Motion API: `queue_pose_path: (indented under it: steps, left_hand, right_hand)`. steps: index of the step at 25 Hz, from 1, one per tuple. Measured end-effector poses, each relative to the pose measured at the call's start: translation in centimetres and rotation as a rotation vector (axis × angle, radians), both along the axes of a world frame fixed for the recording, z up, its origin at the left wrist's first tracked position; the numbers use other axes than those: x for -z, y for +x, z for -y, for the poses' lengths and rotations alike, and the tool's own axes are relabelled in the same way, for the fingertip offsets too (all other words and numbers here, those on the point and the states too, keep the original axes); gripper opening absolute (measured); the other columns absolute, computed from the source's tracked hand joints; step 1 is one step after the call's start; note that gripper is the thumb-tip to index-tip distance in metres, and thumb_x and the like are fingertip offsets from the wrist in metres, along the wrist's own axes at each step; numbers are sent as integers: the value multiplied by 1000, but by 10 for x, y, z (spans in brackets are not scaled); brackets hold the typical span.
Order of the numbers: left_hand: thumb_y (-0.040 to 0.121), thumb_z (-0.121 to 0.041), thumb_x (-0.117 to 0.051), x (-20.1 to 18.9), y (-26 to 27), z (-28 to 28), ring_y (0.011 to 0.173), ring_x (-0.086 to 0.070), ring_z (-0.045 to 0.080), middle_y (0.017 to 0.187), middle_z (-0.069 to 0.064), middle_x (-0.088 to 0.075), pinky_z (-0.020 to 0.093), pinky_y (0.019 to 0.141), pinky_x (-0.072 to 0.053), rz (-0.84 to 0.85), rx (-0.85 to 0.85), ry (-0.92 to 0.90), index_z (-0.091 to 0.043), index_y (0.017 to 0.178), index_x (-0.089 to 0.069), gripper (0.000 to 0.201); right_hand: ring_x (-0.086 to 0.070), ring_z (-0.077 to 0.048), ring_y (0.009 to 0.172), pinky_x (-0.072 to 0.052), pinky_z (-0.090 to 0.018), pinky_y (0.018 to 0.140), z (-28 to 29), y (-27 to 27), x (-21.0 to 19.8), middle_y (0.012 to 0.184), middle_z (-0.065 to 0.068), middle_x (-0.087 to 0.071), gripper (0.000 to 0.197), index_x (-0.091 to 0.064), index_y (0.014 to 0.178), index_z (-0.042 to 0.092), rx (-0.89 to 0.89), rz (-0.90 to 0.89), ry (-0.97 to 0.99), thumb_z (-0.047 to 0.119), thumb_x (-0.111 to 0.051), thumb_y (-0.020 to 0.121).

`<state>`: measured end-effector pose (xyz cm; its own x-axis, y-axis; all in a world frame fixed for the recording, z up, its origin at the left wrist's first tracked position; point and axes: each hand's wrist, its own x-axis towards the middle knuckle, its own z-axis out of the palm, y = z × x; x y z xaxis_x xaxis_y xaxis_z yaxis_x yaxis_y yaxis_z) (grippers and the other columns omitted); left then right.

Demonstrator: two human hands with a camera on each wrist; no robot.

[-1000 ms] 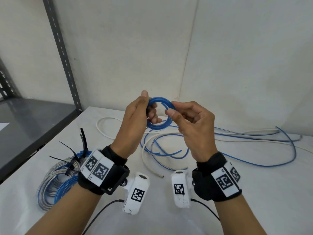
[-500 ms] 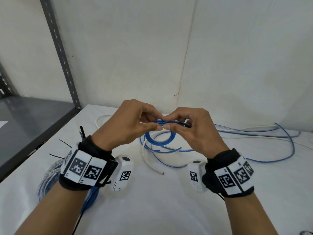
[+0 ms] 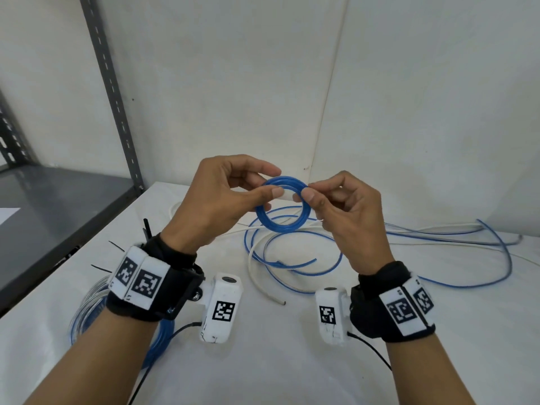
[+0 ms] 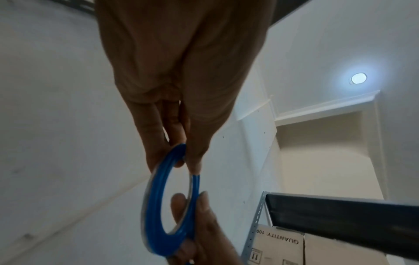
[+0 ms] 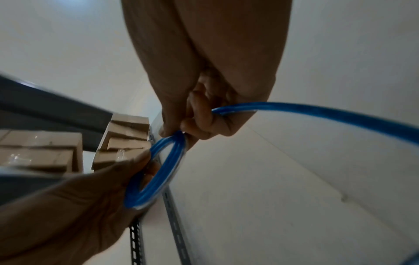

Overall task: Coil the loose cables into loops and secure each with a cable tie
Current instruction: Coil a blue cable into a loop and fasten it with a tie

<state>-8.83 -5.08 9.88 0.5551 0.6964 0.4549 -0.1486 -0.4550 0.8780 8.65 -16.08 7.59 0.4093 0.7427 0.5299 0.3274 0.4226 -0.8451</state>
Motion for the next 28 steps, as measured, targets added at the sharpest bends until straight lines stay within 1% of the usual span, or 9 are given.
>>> queue_pose_path:
  steps: [4, 8, 10, 13, 15, 17, 20, 24, 28]
  left_hand:
    - [72, -15, -81, 1, 2, 2, 70, -70, 22, 72, 6, -69, 37, 76, -64, 43, 67, -160, -7, 107, -74, 37]
    - [76, -22, -78, 2, -5, -4, 79, -73, 18, 84, 15, -76, 34, 80, -63, -181, 144, -154, -9, 106, -77, 33]
    - [81, -18, -79, 1, -7, -3, 80, -75, 18, 87, 14, -78, 31, 78, -63, -237, 135, -95, -7, 99, -79, 21]
    - [83, -18, -81, 2, -5, -1, 74, -73, 15, 79, 8, -77, 31, 73, -63, -214, 30, 32, -10, 95, -81, 13]
    - [84, -20, -82, 3, -3, 0, 72, -72, 15, 77, 10, -76, 31, 70, -63, -166, -21, 65, -11, 95, -81, 14]
    - [84, -18, -80, 3, -1, -1, 73, -71, 16, 80, 17, -75, 29, 68, -62, -87, -25, -2, -10, 95, -80, 14]
    - [87, -16, -76, 3, 4, 2, 72, -71, 15, 79, 18, -74, 26, 66, -60, 21, -34, -93, -9, 94, -78, 10]
    - [92, -18, -71, 9, 15, 5, 73, -70, 13, 78, 4, -73, 26, 66, -59, 163, -49, -231, -7, 98, -76, 12]
    - [94, -39, -59, 10, 16, 2, 75, -68, 21, 78, 7, -69, 33, 78, -61, 8, 154, -336, -6, 103, -69, 35]
  right_hand:
    - [-70, -9, 69, -48, -15, 58, 0, 0, -1, 89, -17, -78, 9, -66, 93, 2, -22, -80, 21, 4, -73, 88]
    - [-72, -30, 83, -59, -54, 78, 3, 9, -3, 85, -6, -78, 9, -72, 85, 11, 18, 134, -41, 12, -81, 83]
    - [-69, -31, 81, -58, -59, 75, 4, 8, -3, 83, -2, -76, 9, -73, 83, 13, 22, 190, -80, 15, -83, 82]
    - [-70, -25, 80, -59, -52, 71, 4, 7, -4, 84, 0, -76, 7, -74, 86, 13, 31, 189, -62, 14, -80, 85]
    - [-70, -14, 79, -55, -30, 63, 5, 7, -5, 87, 2, -77, 4, -75, 93, 14, 15, 149, -42, 13, -76, 90]
    - [-66, -7, 72, -48, -18, 61, 4, 7, -6, 87, 3, -77, 7, -74, 99, 15, 35, 105, -14, 12, -72, 93]
    - [-59, -13, 63, -44, -23, 54, 1, 0, -5, 88, -6, -79, 6, -67, 97, 13, 70, -54, 33, 16, -71, 94]
    - [-51, -13, 56, -40, -22, 49, -3, -10, -2, 93, -10, -78, 17, -69, 113, 9, 76, -149, 90, 12, -68, 96]
    - [-69, -8, 72, -51, -23, 62, -5, 2, 2, 94, -6, -78, 18, -74, 112, 9, 59, 39, 60, 6, -67, 96]
